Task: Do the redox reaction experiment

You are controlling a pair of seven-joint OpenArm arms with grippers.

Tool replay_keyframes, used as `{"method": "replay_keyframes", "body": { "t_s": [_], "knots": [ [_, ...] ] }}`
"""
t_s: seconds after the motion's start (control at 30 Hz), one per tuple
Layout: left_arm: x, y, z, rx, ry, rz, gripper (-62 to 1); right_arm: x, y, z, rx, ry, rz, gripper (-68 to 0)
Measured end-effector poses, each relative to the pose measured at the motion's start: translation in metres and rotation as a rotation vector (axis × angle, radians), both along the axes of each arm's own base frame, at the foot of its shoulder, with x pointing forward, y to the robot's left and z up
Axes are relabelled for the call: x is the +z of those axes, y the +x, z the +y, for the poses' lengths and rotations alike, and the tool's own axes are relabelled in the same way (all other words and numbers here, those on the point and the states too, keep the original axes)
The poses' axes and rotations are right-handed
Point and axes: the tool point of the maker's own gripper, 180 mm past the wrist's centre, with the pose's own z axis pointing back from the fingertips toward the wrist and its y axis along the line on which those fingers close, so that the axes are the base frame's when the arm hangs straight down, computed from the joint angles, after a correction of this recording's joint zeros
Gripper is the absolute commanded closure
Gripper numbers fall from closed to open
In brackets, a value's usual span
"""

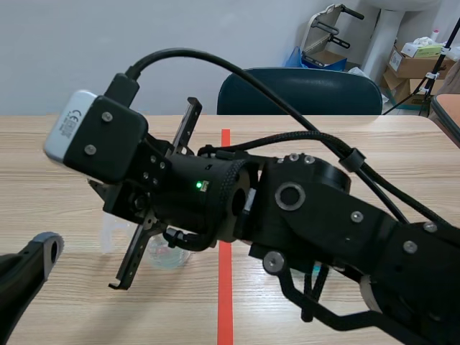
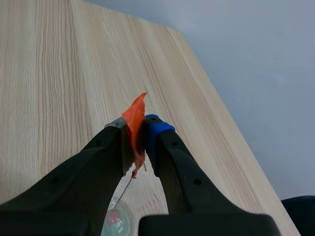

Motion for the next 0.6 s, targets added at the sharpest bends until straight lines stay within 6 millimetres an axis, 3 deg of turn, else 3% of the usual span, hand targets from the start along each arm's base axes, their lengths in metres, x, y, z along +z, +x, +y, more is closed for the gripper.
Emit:
{"method": "replay_keyframes", "body": {
  "t_s": [0.2,0.6],
  "knots": [
    [0.000,0.000,0.000,0.000,0.000,0.000,-62.3,0.022,0.015,-0.009,-0.068,0.020,0.042,-0.8],
    [0.000,0.000,0.000,0.000,0.000,0.000,-62.3,0.069,0.024,-0.006,-0.022,0.068,0.074,-0.8]
  ]
}}
